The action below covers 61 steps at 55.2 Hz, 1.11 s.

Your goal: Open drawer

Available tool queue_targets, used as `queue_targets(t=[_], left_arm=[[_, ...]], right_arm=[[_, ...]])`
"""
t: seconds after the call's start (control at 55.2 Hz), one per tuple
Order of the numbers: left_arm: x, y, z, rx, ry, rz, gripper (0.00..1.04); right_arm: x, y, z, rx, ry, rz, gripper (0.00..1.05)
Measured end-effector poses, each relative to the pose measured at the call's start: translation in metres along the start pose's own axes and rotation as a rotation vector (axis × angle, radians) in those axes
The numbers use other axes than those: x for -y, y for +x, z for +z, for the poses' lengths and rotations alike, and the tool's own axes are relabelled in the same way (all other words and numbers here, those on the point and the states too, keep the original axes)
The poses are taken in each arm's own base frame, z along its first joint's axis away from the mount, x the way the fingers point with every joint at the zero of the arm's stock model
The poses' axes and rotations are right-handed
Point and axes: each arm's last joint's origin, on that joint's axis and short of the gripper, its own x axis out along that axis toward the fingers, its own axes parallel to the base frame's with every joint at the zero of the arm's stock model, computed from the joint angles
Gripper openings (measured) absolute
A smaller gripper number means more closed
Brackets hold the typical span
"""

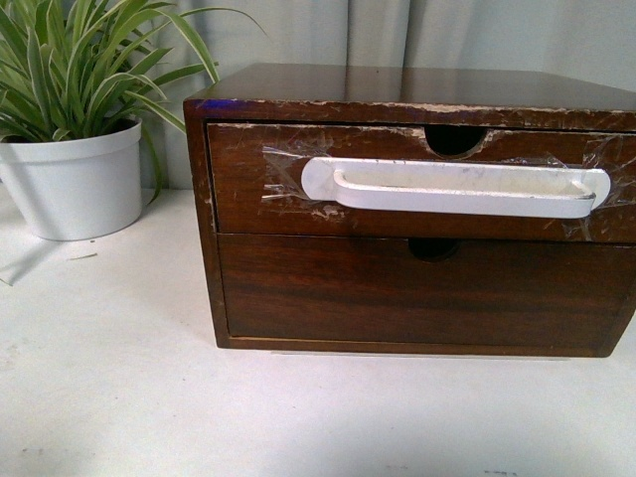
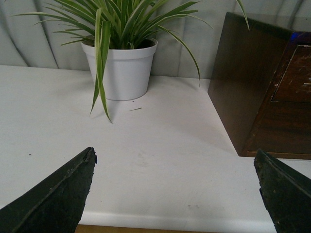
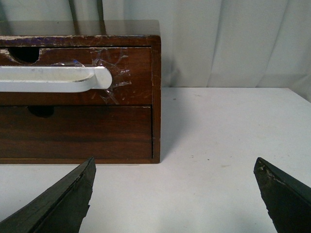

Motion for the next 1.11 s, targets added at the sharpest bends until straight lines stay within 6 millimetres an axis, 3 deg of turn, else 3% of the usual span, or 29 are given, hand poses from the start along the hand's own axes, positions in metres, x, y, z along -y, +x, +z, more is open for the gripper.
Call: queue_targets(t=[1.105], left_arm=[[0.0000,0.0000,0.0000,0.000,0.000,0.000,0.99]], right_arm=[[0.0000,0.0000,0.0000,0.000,0.000,0.000,0.96]])
